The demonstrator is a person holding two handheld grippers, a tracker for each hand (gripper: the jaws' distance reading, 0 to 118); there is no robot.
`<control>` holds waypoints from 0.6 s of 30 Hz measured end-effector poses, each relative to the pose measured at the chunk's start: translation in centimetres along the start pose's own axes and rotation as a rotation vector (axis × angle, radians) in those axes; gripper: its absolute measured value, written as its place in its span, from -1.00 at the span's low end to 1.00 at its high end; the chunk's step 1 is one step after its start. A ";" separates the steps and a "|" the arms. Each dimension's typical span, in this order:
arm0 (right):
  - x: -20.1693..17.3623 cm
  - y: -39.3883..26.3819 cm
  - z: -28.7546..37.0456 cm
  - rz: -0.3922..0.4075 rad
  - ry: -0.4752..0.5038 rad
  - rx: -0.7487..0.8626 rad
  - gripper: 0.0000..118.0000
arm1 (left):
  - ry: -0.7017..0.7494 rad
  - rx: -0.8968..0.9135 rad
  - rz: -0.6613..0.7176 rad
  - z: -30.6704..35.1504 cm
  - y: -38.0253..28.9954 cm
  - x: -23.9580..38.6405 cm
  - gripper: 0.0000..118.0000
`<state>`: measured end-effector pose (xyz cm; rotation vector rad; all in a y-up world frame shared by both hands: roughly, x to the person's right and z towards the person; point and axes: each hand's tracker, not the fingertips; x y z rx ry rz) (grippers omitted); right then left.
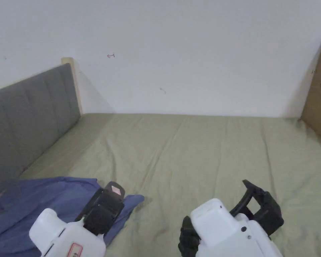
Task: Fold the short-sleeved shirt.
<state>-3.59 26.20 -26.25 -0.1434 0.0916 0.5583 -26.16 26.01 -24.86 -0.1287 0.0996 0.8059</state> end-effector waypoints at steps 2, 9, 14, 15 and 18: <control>2.3 0.5 0.2 -0.269 -0.008 0.025 1.00 | 0.016 0.014 -0.295 -0.1 0.3 2.7 0.71; 6.3 -3.0 -0.2 -0.720 -0.204 -0.075 1.00 | 0.010 0.141 -0.964 1.7 -2.7 6.6 0.71; 6.8 -3.9 0.3 -0.637 -0.183 -0.029 1.00 | -0.016 0.092 -0.888 1.8 -2.4 6.1 0.71; 6.6 -3.6 0.5 -0.590 -0.194 -0.003 1.00 | -0.019 0.098 -0.857 1.6 -2.0 6.0 0.72; 6.0 -2.4 1.2 -0.473 -0.207 0.072 1.00 | 0.001 0.075 -0.817 1.7 -1.1 6.1 0.63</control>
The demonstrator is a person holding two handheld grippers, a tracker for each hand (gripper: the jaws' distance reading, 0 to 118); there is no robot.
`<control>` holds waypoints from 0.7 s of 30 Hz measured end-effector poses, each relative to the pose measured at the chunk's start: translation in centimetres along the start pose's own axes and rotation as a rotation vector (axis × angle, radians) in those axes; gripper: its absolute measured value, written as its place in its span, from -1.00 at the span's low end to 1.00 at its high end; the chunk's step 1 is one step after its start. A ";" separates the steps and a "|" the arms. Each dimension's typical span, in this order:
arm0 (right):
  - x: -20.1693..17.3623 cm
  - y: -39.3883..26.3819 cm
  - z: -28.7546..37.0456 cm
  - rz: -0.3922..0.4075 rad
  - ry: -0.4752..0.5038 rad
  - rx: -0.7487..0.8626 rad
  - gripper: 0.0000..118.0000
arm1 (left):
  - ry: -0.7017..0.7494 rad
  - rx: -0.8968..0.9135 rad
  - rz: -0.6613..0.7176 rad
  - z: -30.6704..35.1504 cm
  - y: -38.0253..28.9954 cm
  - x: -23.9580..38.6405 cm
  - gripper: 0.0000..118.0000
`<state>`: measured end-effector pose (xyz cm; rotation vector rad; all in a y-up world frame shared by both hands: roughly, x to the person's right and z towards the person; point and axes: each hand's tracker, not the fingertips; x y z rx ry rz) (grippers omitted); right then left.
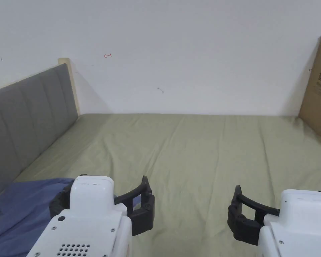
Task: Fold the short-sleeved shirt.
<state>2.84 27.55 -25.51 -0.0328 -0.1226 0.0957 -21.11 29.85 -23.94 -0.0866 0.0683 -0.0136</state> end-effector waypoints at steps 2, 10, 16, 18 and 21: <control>-0.2 0.4 0.4 -0.017 0.019 0.015 1.00 | -0.017 -0.015 0.030 0.2 0.5 0.0 0.14; -1.7 0.8 0.6 0.048 0.003 0.020 -0.84 | 0.043 0.037 -0.026 0.9 1.1 0.1 -1.00; -1.4 0.8 -0.6 -0.008 0.102 -0.050 -1.00 | -0.005 0.047 0.029 1.4 2.0 -0.9 -1.00; -1.8 0.8 -0.7 -0.001 0.121 -0.056 -1.00 | 0.009 0.040 0.048 0.9 0.7 -0.9 -1.00; -2.8 0.9 -1.2 0.002 0.153 -0.072 -1.00 | 0.015 0.035 0.051 0.5 0.9 -2.5 -1.00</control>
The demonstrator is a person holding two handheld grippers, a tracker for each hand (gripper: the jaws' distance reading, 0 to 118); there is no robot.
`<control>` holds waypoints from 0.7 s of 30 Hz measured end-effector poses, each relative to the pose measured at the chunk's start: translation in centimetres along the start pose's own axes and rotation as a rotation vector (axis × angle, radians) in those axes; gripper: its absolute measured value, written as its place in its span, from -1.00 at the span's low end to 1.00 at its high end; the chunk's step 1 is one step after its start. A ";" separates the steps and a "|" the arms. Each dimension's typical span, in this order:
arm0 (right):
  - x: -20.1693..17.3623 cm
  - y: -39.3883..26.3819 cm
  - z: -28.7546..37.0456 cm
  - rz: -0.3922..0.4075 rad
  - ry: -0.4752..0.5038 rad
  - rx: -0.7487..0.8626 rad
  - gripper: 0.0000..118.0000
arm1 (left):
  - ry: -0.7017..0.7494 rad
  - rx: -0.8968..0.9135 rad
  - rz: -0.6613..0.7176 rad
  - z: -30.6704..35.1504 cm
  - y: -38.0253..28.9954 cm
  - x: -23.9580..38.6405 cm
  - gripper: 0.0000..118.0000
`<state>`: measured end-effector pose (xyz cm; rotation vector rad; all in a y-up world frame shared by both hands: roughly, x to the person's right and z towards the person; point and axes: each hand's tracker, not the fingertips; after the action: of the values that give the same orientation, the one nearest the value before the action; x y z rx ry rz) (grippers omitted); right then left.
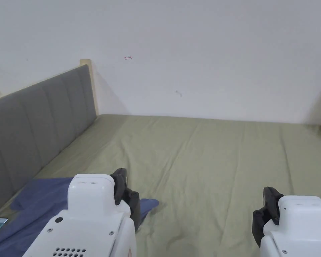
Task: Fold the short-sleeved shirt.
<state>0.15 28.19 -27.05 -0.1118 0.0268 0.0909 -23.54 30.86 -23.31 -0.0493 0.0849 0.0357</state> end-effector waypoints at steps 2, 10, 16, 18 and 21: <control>-0.8 0.4 -0.4 -0.011 0.074 -0.011 -1.00 | 0.059 0.000 -0.030 -0.2 0.2 -1.5 -1.00; -7.8 1.3 -1.2 -0.004 0.358 -0.010 -1.00 | 0.300 -0.023 -0.042 3.4 1.9 -8.1 -1.00; -13.4 1.2 -0.9 0.028 0.528 -0.028 -1.00 | 0.493 -0.056 -0.037 6.5 1.7 -12.1 -1.00; -14.5 1.1 -0.8 0.040 0.562 -0.036 -1.00 | 0.521 -0.068 -0.021 7.0 1.5 -13.3 -1.00; -15.5 0.7 -1.1 0.055 0.585 -0.053 -1.00 | 0.544 -0.092 0.000 6.8 0.8 -14.1 -1.00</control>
<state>-15.42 27.41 -27.69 -0.1876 0.6117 0.1114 -37.08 31.50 -15.37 -0.1508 0.6273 0.0257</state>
